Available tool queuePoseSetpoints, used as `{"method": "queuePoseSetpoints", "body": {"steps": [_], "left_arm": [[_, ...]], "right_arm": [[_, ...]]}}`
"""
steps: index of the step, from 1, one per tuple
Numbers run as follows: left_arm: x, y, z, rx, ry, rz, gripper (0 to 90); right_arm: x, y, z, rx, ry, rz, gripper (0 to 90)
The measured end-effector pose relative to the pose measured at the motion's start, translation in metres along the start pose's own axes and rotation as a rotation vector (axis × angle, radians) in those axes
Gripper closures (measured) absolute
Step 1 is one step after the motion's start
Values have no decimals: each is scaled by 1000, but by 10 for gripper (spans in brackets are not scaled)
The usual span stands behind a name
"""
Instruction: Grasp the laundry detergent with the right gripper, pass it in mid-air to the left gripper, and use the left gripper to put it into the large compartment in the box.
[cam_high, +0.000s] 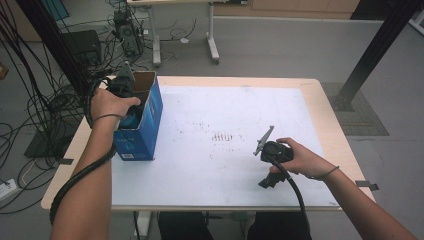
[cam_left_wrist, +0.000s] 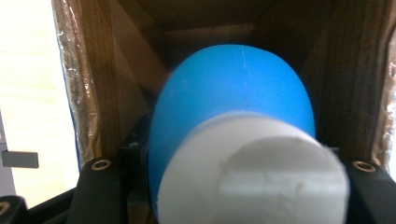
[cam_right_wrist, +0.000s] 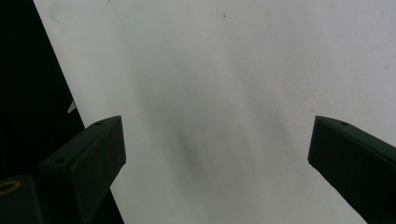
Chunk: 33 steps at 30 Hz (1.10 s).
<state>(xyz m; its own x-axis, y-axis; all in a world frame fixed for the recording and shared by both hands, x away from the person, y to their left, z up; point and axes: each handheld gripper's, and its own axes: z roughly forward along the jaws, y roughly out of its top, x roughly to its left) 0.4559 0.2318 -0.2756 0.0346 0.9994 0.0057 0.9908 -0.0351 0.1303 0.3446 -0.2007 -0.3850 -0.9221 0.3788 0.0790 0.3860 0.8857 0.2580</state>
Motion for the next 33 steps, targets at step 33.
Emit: {"method": "queuePoseSetpoints", "body": {"steps": [33], "left_arm": [[3, -1, 0, 7, -11, -17, 373]], "right_arm": [[0, 0, 0, 3, 4, -6, 38]]}}
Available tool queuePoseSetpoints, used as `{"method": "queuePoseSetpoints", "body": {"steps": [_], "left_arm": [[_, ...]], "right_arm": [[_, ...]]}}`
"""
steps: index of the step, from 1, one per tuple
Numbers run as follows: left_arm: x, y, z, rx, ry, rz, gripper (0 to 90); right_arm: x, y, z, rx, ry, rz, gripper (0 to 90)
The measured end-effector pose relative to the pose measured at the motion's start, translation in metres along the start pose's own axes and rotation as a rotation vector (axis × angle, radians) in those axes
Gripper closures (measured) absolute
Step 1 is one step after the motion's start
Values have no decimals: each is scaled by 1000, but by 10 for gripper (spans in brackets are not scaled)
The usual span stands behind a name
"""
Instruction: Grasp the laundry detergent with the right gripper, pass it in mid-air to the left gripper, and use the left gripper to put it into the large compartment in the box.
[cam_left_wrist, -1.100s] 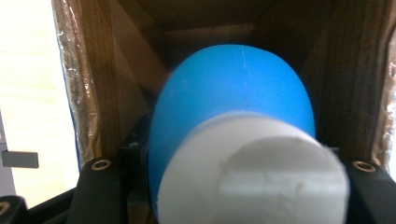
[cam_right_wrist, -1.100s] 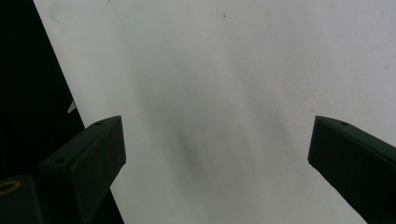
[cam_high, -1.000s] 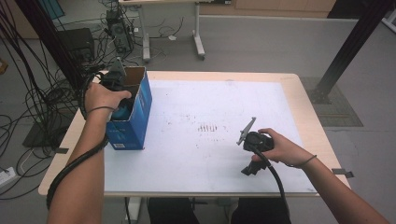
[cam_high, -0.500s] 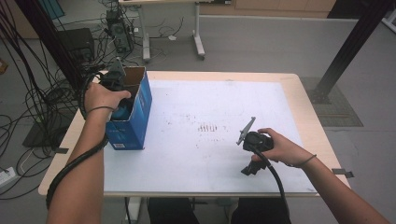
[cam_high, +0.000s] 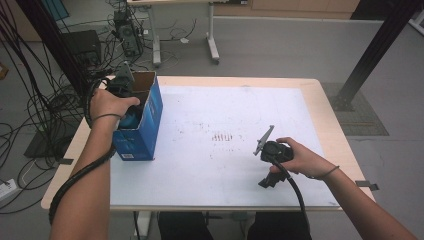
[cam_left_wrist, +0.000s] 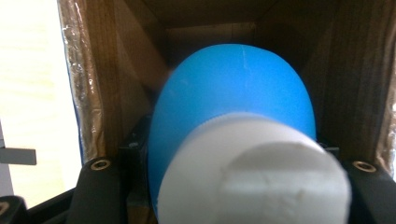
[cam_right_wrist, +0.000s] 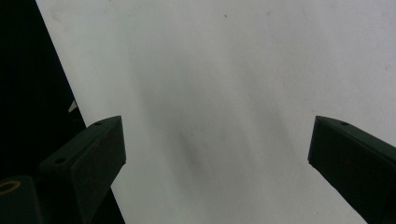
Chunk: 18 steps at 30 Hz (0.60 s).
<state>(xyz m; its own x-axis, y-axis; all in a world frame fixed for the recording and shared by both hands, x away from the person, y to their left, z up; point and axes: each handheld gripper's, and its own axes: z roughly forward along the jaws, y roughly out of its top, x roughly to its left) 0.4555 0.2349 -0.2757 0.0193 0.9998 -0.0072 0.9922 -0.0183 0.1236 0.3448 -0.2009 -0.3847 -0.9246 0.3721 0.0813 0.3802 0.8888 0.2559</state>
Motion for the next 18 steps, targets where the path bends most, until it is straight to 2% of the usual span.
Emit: {"method": "queuePoseSetpoints", "body": {"steps": [7, 13, 18], "left_arm": [[-1, 1, -1, 0, -11, 0, 366], [-3, 0, -4, 5, 5, 8, 344], [-5, -1, -8, 1, 0, 7, 339]], "right_arm": [[1, 1, 1, 0, 2, -3, 38], [0, 1, 3, 1, 4, 2, 39], [1, 1, 3, 3, 1, -4, 40]]}}
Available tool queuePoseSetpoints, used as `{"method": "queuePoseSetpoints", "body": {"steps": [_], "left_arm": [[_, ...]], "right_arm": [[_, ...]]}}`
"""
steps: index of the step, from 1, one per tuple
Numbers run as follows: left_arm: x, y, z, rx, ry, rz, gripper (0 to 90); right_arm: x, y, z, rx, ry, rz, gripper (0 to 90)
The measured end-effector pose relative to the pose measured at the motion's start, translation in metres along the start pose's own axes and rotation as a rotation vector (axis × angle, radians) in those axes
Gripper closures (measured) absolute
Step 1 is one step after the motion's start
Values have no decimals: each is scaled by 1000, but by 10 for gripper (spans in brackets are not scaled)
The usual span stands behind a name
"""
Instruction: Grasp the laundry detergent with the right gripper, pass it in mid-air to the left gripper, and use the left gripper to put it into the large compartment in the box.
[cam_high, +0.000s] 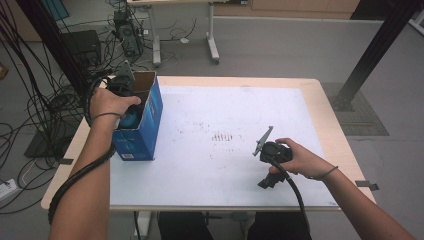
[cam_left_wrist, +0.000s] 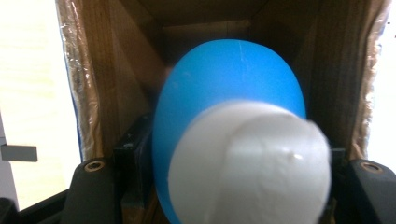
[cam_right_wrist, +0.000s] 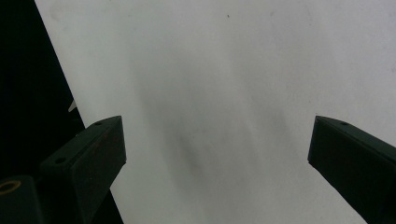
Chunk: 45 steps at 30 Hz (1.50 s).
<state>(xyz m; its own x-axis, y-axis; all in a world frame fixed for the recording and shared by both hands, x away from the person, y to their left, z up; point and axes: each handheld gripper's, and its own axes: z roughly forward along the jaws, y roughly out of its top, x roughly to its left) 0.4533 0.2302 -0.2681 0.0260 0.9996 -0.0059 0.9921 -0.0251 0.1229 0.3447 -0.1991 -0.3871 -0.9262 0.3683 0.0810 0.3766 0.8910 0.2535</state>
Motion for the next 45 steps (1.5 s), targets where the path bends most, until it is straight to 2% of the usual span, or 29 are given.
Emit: {"method": "queuePoseSetpoints", "body": {"steps": [10, 15, 25, 31, 41, 45], "left_arm": [[-2, -1, -20, -24, 15, 7, 326], [-2, -2, -32, -43, 5, 7, 323], [-6, -4, -55, -62, 13, 33, 275], [-13, -6, -68, -79, 19, 53, 225], [-29, -10, -89, -109, -2, 101, 130], [-39, -12, -96, -104, -31, 127, 105]], "right_arm": [[2, 1, -2, 2, -11, -10, 39], [3, 1, -3, 0, -12, -13, 40], [2, 4, -3, 2, -12, -14, 39], [2, 5, -3, 4, -12, -13, 39], [1, 5, -3, 8, -12, -13, 39], [1, 6, -3, 10, -8, -14, 39]]}}
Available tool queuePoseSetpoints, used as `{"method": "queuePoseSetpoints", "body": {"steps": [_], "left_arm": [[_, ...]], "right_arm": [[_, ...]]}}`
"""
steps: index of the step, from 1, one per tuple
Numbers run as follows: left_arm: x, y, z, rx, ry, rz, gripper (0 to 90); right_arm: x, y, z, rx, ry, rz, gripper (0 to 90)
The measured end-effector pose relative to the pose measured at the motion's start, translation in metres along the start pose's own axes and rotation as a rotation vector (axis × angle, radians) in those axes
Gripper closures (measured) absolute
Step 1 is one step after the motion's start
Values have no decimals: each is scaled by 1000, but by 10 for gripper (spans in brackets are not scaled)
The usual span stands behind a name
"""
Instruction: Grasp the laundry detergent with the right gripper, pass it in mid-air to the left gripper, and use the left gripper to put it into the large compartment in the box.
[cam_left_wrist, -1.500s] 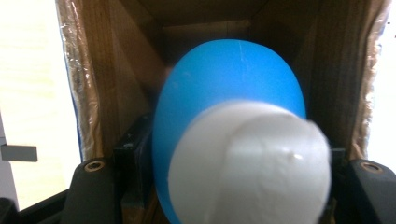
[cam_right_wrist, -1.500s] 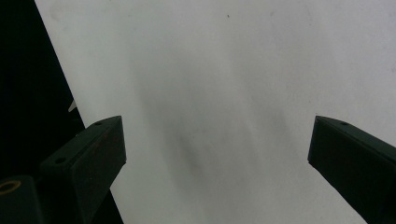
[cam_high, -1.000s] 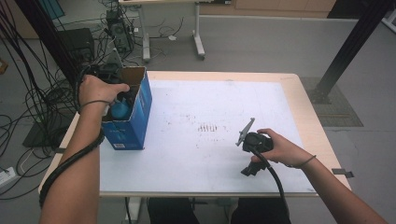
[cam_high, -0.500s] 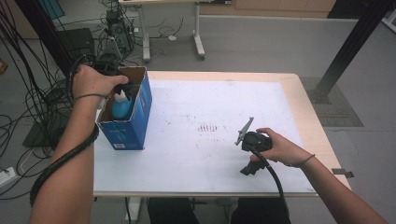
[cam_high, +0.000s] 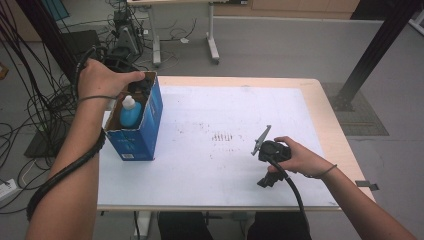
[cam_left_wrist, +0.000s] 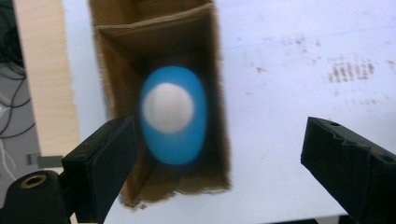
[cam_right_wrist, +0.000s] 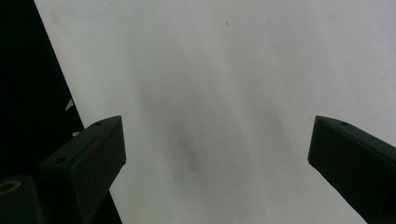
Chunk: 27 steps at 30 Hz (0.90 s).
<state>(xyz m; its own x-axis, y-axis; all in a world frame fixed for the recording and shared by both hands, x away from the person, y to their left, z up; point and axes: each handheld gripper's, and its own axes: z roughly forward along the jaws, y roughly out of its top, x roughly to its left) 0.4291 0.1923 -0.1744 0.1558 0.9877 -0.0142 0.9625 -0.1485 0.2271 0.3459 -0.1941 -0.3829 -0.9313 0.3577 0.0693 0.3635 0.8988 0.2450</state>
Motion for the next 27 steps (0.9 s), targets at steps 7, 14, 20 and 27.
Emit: {"method": "queuePoseSetpoints", "body": {"steps": [7, 14, 20, 27], "left_arm": [[-21, -1, -5, -1, 5, 56, 76], [-39, 0, -1, 27, -17, 99, 54], [-61, -1, 3, 43, -35, 152, 53], [-90, -4, 7, 46, -93, 226, 51]], "right_arm": [[-1, 0, 1, 3, 3, 0, 39], [-3, -1, 0, 1, 3, 15, 39], [-3, -3, 0, 4, 3, 19, 39], [-5, -3, -2, 9, -4, 20, 39]]}}
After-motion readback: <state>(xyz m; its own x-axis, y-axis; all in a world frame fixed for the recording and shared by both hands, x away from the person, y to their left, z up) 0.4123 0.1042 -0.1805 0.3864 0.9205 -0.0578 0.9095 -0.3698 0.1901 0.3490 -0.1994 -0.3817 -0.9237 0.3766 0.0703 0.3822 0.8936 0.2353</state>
